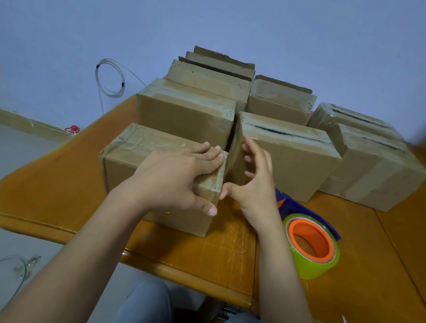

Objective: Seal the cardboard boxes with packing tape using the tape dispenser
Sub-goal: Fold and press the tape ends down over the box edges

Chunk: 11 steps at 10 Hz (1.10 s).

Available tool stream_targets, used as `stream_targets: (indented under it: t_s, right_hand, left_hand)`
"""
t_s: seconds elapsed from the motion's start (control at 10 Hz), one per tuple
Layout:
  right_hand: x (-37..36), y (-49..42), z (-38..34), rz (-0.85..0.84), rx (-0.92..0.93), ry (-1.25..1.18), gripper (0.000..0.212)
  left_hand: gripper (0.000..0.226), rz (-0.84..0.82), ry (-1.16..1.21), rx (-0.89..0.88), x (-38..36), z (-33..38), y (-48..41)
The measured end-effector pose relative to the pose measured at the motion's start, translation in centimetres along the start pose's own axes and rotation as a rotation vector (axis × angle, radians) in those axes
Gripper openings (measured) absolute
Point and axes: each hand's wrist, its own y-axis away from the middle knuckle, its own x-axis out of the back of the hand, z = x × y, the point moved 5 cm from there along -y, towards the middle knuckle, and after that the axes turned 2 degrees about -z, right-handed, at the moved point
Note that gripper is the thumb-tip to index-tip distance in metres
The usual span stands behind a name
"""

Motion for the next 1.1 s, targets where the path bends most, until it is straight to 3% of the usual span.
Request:
stream_targets:
  t_s: [0.2,0.3,0.6,1.0,1.1]
  right_hand:
    - [0.2,1.4,0.2,0.017,0.07,-0.072,0.075]
    - [0.1,1.8,0.0,-0.042,0.12,-0.042,0.07]
    - [-0.5,0.0,-0.8,-0.114,0.184,0.19,0.072]
    - [-0.5,0.3,-0.7,-0.28,0.181,0.296,0.083]
    - [-0.4,0.5,-1.0,-0.31,0.165,0.315,0.088]
  left_hand:
    - [0.099,0.011,0.015,-0.006,0.0,-0.2,0.0]
    - [0.099,-0.003,0.023,-0.015,0.1,-0.3,-0.1]
    - [0.099,-0.019,0.056,-0.077,0.0,-0.8,-0.6]
    - [0.098,-0.015,0.127,-0.068,0.3,-1.0,-0.7]
    - [0.107,-0.016,0.14,-0.071,0.3,-1.1,-0.7]
